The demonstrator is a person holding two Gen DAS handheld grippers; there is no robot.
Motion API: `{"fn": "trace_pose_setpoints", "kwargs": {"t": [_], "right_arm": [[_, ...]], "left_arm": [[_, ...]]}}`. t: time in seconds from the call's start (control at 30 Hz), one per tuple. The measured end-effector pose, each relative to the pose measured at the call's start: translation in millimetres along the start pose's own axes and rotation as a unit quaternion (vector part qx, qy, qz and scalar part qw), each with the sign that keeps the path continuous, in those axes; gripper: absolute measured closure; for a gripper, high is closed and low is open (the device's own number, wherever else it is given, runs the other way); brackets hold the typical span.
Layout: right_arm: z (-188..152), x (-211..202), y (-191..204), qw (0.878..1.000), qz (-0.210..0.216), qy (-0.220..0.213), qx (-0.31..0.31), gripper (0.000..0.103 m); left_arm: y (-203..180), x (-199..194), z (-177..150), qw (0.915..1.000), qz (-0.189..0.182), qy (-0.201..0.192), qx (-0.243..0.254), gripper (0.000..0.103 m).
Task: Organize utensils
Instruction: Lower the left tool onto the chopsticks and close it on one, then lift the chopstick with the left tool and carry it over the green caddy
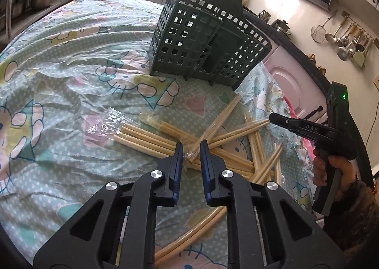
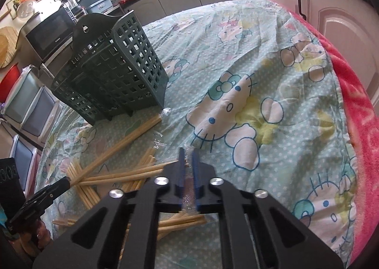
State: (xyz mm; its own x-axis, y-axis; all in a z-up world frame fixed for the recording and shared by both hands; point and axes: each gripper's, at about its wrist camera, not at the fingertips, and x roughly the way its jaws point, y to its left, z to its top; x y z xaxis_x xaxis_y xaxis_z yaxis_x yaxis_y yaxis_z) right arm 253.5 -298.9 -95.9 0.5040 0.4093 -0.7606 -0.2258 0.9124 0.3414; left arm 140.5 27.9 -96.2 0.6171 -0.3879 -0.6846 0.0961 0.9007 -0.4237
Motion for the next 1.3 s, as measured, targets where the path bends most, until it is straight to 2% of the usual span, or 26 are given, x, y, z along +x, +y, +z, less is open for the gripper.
{"fn": "trace_pose_setpoints", "kwargs": {"t": [0.23,0.4,0.73,0.97,1.3], "right_arm": [[3,-18,10,0.999,-0.006,-0.028,-0.023,0.101],[12,-44,29,0.996,-0.002,-0.067,-0.059,0.101],[35,-89,86,0.983,0.028,-0.118,-0.139,0.101],[44,-107,128,0.972,0.042,-0.136,-0.186,0.101],[57,-130,159,0.961,0.065,-0.165,-0.213,0.101]], "left_arm": [[-4,-10,2,0.9998,-0.006,-0.018,0.011,0.098],[-11,-28,12,0.9989,-0.014,-0.041,0.02,0.1],[-32,-60,46,0.9962,-0.02,-0.067,0.051,0.1],[-51,-72,69,0.9938,-0.021,-0.074,0.08,0.101],[-83,-91,102,0.9888,-0.039,-0.09,0.112,0.101]]}}
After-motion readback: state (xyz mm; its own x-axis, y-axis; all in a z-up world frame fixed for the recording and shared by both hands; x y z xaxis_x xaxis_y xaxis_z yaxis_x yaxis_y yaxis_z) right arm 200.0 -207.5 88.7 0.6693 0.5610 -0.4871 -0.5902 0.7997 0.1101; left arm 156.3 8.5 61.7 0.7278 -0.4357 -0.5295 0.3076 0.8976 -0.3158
